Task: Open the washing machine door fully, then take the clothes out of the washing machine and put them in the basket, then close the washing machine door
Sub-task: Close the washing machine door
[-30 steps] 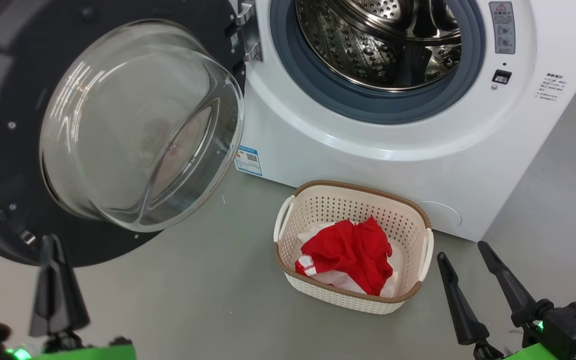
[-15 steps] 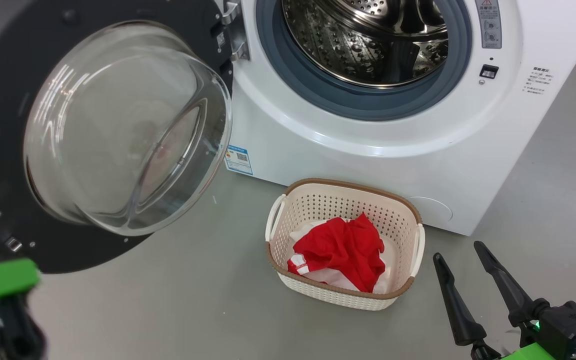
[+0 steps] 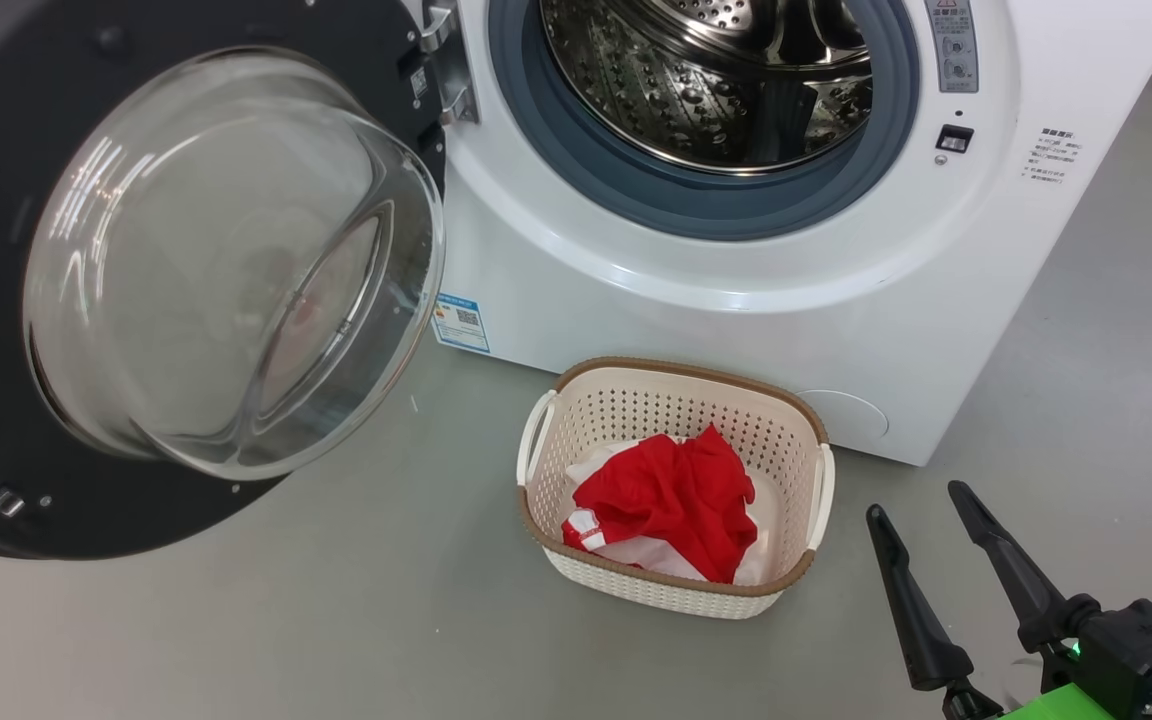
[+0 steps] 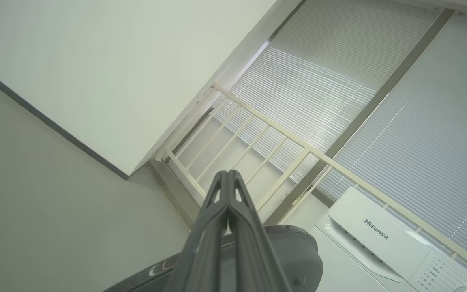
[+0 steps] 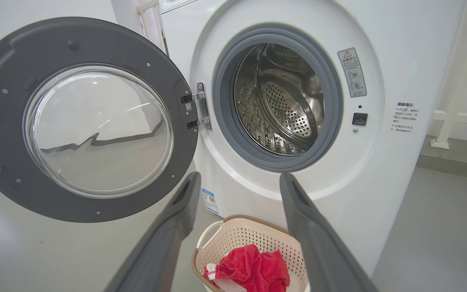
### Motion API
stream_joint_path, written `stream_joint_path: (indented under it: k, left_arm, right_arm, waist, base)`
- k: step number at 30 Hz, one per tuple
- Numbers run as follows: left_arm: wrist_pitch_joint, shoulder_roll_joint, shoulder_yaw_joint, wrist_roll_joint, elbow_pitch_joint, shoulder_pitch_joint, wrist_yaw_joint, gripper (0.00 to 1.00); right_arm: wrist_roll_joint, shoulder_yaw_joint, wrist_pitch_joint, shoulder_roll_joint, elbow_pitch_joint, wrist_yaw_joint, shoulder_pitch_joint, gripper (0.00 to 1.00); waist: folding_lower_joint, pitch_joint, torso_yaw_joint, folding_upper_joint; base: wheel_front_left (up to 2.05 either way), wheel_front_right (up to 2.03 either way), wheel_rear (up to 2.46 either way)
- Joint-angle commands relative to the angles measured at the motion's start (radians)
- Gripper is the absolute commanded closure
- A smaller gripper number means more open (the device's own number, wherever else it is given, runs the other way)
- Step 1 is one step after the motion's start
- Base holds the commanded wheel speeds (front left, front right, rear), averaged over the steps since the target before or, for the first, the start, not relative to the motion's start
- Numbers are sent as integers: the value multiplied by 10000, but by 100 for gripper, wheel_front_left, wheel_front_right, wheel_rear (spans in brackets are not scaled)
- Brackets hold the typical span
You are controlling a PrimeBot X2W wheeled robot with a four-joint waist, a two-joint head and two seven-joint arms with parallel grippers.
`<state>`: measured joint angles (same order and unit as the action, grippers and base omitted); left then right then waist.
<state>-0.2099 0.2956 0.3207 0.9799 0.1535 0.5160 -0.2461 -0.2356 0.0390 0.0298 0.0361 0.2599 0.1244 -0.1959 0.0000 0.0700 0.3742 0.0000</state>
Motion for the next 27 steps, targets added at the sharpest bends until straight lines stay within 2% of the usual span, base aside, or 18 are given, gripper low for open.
stream_joint_path:
  k: [1,5,14,17,21,27]
  left_arm:
    - [378,768,346,255,388,720,19,100]
    - [1011,1248,274,472,1600,1584,-78,100]
    - [2472,1830,588,1451,4263,3179,-479,100]
    - [2699,1938,705,1653,4745,3448,-506,100]
    - [3799,2197,818,2205,5720,3950,-527,100]
    - [4634,2615,536,2179,6462,4030,-485,100]
  right_arm:
    - [99,181,-18,141,311,63,348,0]
    - [99,173,-47,141,331,63,369,0]
    - [66,251,-97,141,364,63,413,0]
    - [57,240,-94,141,359,63,418,0]
    - [32,275,-98,141,351,63,422,0]
    - [25,351,-121,141,359,63,470,0]
  waist:
    - [0,1,-25,0]
    - [0,23,-51,0]
    - [0,142,-251,0]
    - [0,169,-307,0]
    - [0,234,-454,0]
    - [0,284,-642,0]
  base:
    - [0,0,0]
    - [0,0,0]
    - [0,0,0]
    - [0,0,0]
    - [0,0,0]
    - [0,0,0]
